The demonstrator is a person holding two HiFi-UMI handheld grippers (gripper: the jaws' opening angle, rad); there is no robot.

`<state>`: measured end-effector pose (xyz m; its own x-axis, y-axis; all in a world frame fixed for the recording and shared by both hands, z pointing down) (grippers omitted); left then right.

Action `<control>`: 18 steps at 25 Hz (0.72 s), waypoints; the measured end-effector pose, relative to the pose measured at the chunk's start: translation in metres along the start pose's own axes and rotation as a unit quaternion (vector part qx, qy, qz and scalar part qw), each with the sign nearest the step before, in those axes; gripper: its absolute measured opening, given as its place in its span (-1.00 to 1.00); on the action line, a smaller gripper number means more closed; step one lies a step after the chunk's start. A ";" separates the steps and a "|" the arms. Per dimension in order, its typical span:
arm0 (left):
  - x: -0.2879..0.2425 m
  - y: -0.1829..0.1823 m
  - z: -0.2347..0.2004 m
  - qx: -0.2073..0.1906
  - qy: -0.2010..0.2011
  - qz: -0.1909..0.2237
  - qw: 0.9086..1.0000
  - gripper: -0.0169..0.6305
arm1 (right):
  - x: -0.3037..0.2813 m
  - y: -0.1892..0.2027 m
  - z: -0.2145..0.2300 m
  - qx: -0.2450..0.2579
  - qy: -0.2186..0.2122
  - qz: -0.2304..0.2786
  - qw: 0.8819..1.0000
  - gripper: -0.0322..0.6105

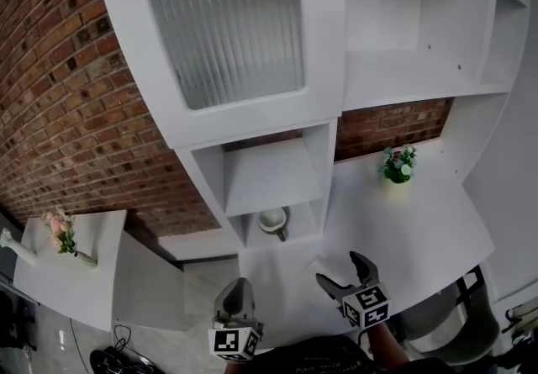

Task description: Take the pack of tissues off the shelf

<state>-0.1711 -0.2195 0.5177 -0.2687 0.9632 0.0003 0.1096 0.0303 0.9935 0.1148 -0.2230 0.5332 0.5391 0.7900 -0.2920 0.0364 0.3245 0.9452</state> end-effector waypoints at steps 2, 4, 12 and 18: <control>0.000 0.002 0.000 0.000 0.003 0.000 1.000 -0.91 | 0.002 -0.003 0.000 0.004 0.010 0.004 1.000 0.31; 0.000 0.000 0.000 0.000 0.003 0.000 1.000 -0.91 | 0.004 -0.005 -0.001 0.005 0.017 0.010 1.000 0.12; 0.002 0.000 0.000 0.001 0.006 0.004 1.000 -0.91 | 0.010 -0.013 -0.004 0.004 0.035 0.040 0.999 -0.25; 0.004 0.001 0.001 0.002 0.009 0.005 1.000 -0.91 | 0.016 -0.017 -0.005 0.015 0.054 0.061 0.997 -0.56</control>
<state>-0.1708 -0.2155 0.5182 -0.2850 0.9585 0.0113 0.1169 0.0230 0.9929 0.1189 -0.2135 0.5120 0.4481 0.8743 -0.1865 0.0020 0.2076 0.9782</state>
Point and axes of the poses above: the fingertips, and each gripper's own axes: x backward along the fingers, z to its right, y out of its underside, the point moved 8 cm from there along x, backward along the fingers, and after that the axes turned 9 degrees about -y, right-handed, at the moved point
